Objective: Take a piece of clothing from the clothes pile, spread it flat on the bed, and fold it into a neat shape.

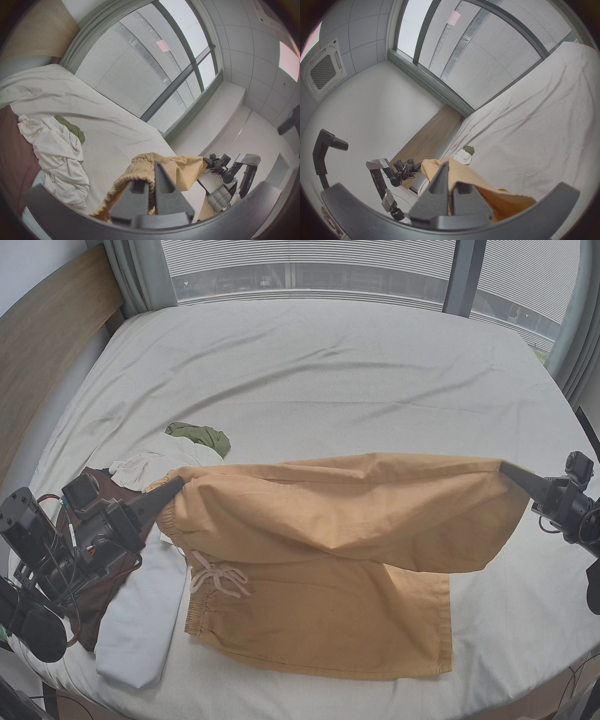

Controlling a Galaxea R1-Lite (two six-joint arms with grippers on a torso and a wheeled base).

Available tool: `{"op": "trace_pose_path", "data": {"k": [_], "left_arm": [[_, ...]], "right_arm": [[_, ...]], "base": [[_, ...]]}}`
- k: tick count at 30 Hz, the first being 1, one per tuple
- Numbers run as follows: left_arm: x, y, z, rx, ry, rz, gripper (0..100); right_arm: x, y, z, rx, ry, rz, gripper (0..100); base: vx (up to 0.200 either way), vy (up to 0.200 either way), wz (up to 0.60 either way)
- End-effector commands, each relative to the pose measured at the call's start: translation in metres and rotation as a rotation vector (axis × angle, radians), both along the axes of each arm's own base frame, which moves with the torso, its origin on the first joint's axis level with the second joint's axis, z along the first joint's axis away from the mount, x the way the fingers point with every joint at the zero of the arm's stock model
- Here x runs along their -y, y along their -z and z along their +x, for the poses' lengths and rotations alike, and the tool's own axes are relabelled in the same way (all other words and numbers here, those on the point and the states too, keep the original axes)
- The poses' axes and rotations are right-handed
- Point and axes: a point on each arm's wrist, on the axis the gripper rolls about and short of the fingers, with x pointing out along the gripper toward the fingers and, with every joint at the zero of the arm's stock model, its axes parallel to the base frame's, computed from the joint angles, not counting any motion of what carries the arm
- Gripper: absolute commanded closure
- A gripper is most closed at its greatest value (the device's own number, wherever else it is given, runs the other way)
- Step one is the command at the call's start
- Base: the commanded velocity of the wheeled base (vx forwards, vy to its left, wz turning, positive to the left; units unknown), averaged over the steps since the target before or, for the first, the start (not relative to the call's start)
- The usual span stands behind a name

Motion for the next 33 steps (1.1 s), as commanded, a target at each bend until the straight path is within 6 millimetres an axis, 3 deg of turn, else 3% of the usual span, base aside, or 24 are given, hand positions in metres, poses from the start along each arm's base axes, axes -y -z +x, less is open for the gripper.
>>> {"op": "trace_pose_path", "data": {"k": [1,3,7,14,17,19,33], "left_arm": [[0.004,-0.016,-0.003,0.072,0.019,-0.014,100],[0.004,-0.020,-0.004,0.082,0.022,-0.024,100],[0.004,-0.015,-0.002,0.058,0.020,-0.024,100],[0.005,0.014,0.007,-0.055,0.009,0.011,100],[0.005,0.014,0.007,-0.055,0.009,0.011,100],[0.004,0.020,0.005,-0.067,0.005,0.037,100],[0.003,0.000,0.018,0.030,-0.037,0.010,100]], "right_arm": [[-0.003,-0.011,0.001,0.044,-0.011,0.005,100],[-0.003,-0.021,-0.003,0.078,-0.012,0.011,100],[0.000,-0.021,-0.005,0.064,-0.006,0.022,100],[0.004,0.008,0.002,-0.043,0.002,0.001,100],[0.004,0.008,0.002,-0.043,0.002,0.001,100],[0.003,0.021,0.005,-0.061,0.000,-0.026,100],[0.006,0.007,0.010,0.003,0.024,-0.025,100]], "base": [[0.000,0.000,0.00],[0.000,0.000,0.00],[0.000,0.000,0.00],[0.000,0.000,0.00],[0.000,0.000,0.00],[0.000,0.000,0.00],[0.000,0.000,0.00]]}}
